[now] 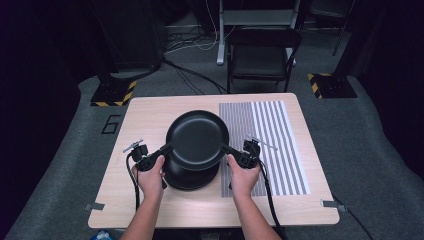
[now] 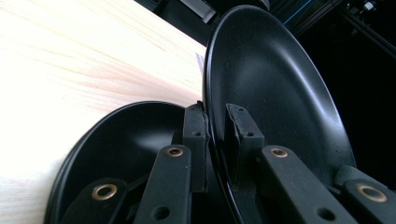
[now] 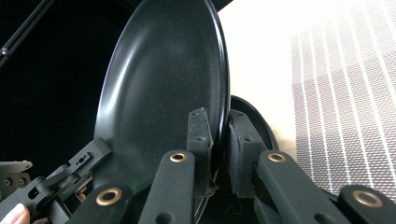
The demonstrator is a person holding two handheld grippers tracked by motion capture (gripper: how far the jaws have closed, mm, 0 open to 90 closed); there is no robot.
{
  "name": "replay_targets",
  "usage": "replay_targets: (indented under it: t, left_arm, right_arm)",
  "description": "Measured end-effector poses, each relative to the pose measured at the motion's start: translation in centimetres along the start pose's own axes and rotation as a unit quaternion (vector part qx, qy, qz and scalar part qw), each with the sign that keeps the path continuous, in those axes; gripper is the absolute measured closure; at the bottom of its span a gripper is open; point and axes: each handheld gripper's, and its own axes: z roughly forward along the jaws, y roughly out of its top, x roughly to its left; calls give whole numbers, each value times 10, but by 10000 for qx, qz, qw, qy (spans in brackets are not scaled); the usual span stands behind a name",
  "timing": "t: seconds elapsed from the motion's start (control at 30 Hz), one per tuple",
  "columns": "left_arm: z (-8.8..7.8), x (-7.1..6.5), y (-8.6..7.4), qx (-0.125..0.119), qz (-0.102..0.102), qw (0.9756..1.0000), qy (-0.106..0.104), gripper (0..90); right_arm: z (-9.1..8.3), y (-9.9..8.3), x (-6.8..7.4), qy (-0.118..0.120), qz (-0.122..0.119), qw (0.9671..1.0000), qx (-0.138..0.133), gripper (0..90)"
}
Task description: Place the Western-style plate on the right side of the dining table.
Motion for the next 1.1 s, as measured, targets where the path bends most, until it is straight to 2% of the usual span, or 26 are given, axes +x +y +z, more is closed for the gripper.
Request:
replay_targets:
  t: [0.7, 1.1]
  left_arm:
    - [28, -25, -5, 217, 127, 9992, -296, 798]
    - [46, -45, -9, 391, 218, 9975, -540, 800]
  right_arm:
    - [-29, 10, -19, -174, 17, 9992, -362, 807]
    - [-52, 16, -29, -316, 184, 9976, -580, 807]
